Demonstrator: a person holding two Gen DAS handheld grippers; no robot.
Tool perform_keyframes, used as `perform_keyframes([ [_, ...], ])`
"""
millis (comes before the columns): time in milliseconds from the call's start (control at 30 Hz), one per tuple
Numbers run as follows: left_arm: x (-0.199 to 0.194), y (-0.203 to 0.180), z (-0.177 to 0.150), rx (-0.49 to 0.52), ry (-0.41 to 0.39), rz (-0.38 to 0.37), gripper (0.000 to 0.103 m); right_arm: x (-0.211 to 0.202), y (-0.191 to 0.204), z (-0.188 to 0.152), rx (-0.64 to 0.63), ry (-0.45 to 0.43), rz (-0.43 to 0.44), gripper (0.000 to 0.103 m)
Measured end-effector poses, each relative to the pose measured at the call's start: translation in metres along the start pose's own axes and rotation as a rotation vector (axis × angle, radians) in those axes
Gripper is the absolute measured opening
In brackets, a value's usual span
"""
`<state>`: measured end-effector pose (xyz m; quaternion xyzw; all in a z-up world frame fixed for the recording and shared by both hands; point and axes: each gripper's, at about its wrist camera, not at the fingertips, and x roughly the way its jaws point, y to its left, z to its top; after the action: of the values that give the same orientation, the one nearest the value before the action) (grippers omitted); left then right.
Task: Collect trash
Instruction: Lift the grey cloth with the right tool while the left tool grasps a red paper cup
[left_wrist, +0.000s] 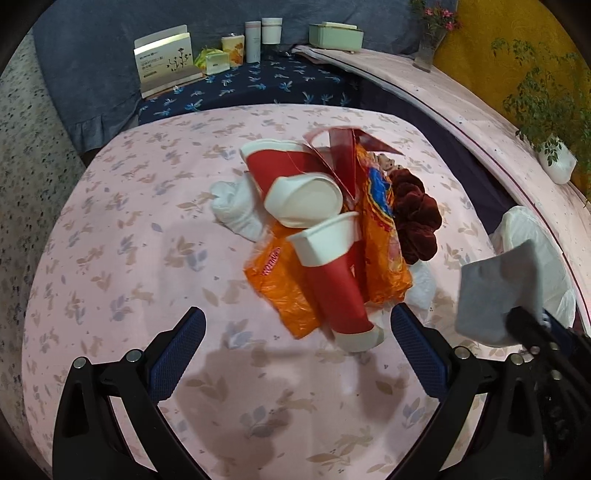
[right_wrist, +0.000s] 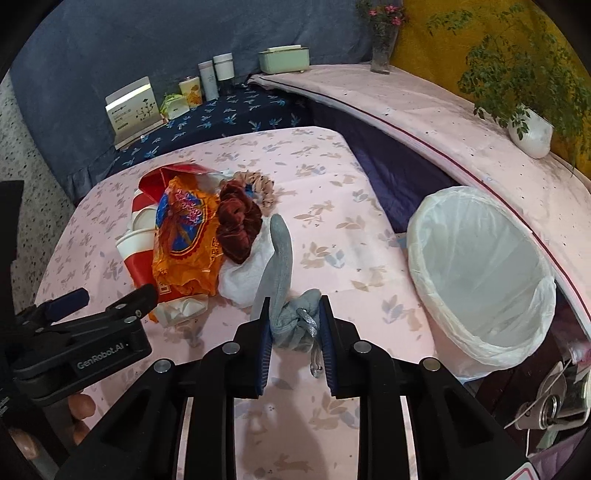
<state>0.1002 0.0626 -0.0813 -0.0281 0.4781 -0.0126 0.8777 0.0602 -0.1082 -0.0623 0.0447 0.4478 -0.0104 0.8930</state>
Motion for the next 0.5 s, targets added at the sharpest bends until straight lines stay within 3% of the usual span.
perform_keyframes([
  [100, 0.006, -0.006, 0.001, 0.009, 0.005, -0.007, 0.088, -0.004, -0.01, 0.0, 0.026, -0.002, -0.007, 0.022],
  [200, 0.011, -0.009, 0.002, 0.021, 0.017, -0.021, 0.072, -0.006, -0.016, -0.002, 0.038, -0.003, -0.01, 0.022],
  [300, 0.015, -0.011, 0.003, 0.019, 0.038, -0.037, 0.05, -0.007, -0.018, -0.004, 0.039, 0.0, -0.008, 0.022],
  [367, 0.016, -0.012, 0.002, 0.02, 0.05, -0.051, 0.03, -0.007, -0.018, -0.005, 0.04, 0.001, -0.006, 0.022],
  [500, 0.008, -0.015, 0.001, 0.033, 0.037, -0.044, 0.023, -0.011, -0.019, -0.006, 0.041, -0.009, 0.003, 0.022],
])
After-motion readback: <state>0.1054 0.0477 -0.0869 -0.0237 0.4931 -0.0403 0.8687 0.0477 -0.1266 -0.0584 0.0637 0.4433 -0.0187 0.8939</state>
